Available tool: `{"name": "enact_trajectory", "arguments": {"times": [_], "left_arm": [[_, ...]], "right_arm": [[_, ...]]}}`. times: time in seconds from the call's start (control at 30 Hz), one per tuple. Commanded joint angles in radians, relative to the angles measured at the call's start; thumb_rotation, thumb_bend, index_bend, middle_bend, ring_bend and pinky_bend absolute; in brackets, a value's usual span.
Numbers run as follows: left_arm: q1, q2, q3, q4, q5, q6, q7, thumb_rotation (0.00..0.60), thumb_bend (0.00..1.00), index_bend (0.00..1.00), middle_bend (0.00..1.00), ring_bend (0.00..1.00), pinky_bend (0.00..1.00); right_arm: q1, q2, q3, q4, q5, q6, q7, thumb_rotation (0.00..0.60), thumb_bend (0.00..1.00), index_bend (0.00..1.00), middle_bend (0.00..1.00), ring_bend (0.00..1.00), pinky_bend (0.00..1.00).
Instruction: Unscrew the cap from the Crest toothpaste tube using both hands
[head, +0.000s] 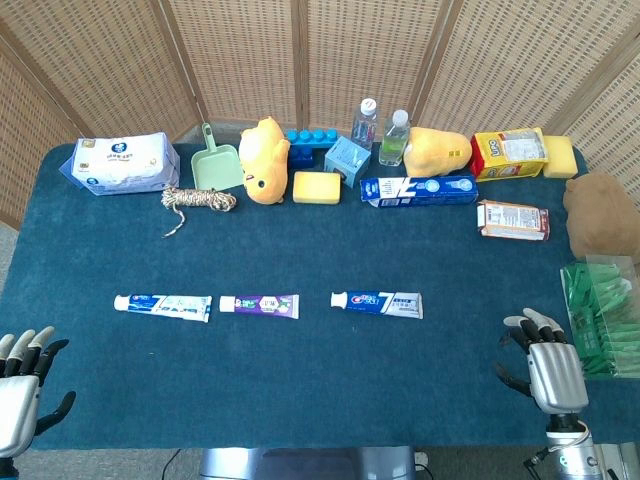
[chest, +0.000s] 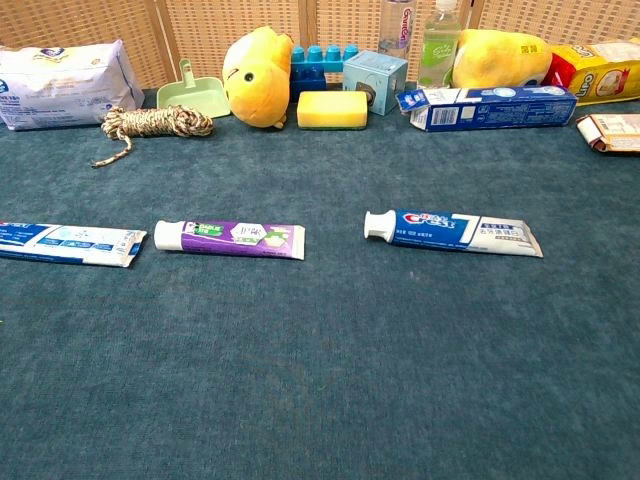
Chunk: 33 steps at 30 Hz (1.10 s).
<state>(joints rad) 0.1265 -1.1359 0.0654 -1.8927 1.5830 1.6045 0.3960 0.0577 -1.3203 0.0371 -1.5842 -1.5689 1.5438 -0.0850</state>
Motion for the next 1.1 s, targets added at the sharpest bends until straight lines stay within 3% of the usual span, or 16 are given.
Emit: {"name": "enact_trajectory", "arguments": {"times": [0.03,0.63,0.93,1.1], "left_arm": [[-0.002,-0.002,0.0,0.002,-0.004,-0.005,0.0,0.6,0.24,0.19,0.12,0.09,0.0],[-0.005,0.005,-0.01,0.019,0.039,0.024,-0.033,0.6,0.24,0.19,0.12,0.1,0.0],[-0.039,0.011,-0.013,0.016,0.1,0.007,-0.124,0.6,0.24,0.2,0.13,0.11,0.0],[-0.067,-0.006,-0.019,0.005,0.104,-0.034,-0.114,0.6,0.24,0.2,0.13,0.11,0.0]], "right_arm": [[-0.001,0.001,0.001,-0.001,0.003,-0.001,-0.001,0.6,0.22,0.5,0.36,0.18,0.21],[-0.004,0.01,0.003,-0.021,-0.009,0.007,-0.001,0.6,0.22,0.47,0.36,0.18,0.21],[0.04,0.011,0.014,-0.056,-0.014,-0.051,-0.02,0.6,0.22,0.42,0.36,0.18,0.21],[0.091,-0.004,0.03,-0.094,-0.002,-0.125,-0.054,0.6,0.22,0.4,0.33,0.18,0.21]]}}
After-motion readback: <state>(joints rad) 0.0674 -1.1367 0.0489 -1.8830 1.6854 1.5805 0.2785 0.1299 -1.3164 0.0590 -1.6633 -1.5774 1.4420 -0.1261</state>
